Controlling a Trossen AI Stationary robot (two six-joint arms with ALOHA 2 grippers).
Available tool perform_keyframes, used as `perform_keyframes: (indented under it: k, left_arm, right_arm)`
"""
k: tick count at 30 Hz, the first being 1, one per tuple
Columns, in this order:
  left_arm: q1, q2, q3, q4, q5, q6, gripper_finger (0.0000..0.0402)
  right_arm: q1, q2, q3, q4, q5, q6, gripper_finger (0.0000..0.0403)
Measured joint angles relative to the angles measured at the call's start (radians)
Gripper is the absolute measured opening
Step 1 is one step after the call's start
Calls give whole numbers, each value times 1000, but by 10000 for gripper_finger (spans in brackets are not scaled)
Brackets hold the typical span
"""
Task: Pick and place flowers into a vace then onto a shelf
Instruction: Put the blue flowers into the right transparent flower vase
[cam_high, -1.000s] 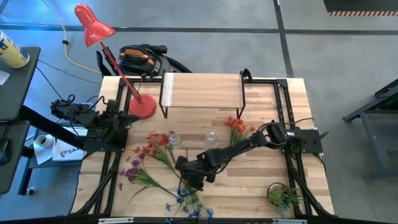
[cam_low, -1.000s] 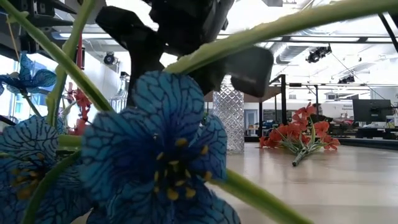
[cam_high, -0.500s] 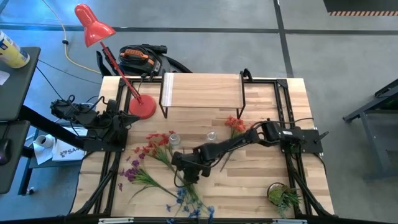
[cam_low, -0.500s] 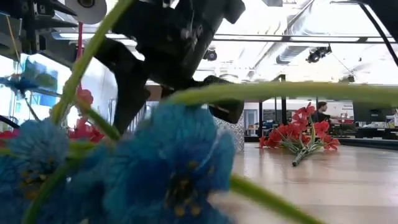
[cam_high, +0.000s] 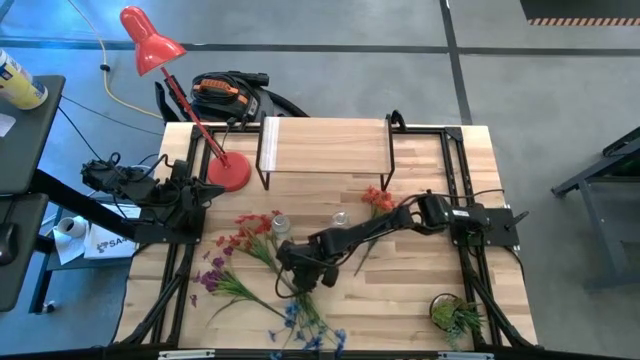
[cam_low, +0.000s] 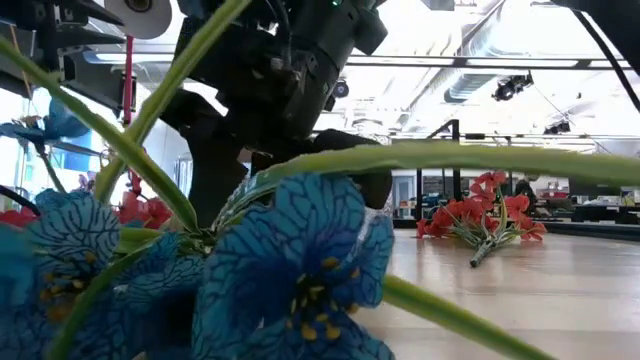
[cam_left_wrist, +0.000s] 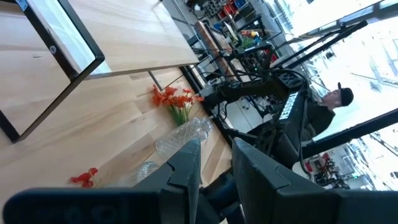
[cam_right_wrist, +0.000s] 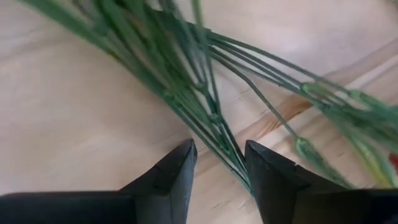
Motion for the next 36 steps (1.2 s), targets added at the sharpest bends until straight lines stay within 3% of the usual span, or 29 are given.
perform_keyframes:
  k: [11,20,26,32,36]
  left_arm:
    - [0,0,0,0,0,0,127]
    - [0,0,0,0,0,0,127]
    - [0,0,0,0,0,0,127]
    - [0,0,0,0,0,0,127]
    - [0,0,0,0,0,0,127]
  right_arm:
    - [0,2,0,-85,40,116,8]
    - [26,-32,40,-149,31,275,4]
    - [21,-67,202,-188,-112,536,2]
    - [-9,-69,332,-307,-46,593,1]
    - [-60,-107,348,-319,-3,667,1]
